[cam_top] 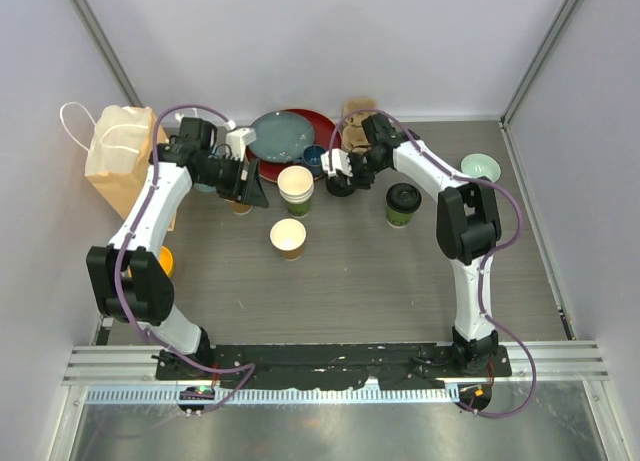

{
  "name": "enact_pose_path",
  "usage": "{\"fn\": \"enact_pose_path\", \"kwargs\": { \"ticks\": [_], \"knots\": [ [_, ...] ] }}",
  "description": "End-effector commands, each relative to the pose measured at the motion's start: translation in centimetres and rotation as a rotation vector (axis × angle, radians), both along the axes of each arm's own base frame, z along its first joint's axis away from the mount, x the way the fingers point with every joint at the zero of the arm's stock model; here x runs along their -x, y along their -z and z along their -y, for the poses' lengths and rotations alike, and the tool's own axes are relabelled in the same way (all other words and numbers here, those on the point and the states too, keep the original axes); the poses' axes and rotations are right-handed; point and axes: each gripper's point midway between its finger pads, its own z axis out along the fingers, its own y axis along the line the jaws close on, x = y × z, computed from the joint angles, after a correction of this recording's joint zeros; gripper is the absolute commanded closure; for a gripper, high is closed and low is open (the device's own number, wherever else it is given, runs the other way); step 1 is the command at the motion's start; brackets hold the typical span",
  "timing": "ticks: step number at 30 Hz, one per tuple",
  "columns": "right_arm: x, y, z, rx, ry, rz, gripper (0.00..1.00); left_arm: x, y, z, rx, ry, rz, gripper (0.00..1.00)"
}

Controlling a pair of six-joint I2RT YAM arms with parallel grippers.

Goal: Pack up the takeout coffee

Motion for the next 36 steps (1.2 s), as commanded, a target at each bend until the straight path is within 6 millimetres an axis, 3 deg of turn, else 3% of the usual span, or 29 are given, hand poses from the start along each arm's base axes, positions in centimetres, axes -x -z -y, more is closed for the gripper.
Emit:
{"fn": "enact_pose_path", "kwargs": {
  "ticks": [1, 15, 36],
  "knots": [
    [-1.7, -2.0, -0.7, -0.016, -0.02, 0.077, 0.54, -0.3, -1.3, 0.3, 0.032, 0.024, 0.028, 0.36],
    [-1.5, 0.3, 0.3, 0.06, -0.031, 0.039, 0.59, -0.2, -1.0, 0.4, 0.034, 0.047, 0.008, 0.36],
    [-1.7, 1.4, -0.5, 0.079, -0.029, 0.036, 0.77, 0.2, -0.9, 0.7, 0.045, 0.074, -0.02, 0.36]
  ]
}}
